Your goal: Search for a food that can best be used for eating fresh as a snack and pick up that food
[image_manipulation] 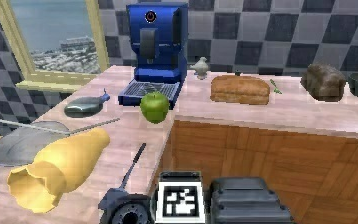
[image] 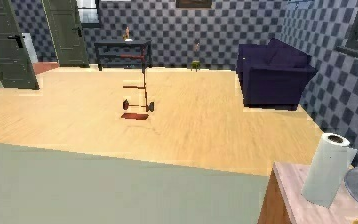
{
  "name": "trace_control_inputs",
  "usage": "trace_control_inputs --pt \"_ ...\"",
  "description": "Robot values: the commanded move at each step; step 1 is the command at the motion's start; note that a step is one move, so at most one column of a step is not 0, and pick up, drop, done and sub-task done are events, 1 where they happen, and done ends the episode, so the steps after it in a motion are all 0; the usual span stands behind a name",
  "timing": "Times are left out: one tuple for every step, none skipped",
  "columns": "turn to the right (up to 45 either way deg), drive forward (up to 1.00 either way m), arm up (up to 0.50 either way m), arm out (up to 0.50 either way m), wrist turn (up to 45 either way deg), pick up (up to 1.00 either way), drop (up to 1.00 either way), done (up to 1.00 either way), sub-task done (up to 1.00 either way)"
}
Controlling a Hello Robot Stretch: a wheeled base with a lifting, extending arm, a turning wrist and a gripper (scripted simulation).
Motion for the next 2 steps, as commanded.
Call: trace_control_inputs --pt "0.0 0.00 0.00 0.40 0.0 0.00 0.00 0.00 0.00" --pt "0.0 0.00 0.00 0.00 45.0 0.00 0.00 0.00 0.00"
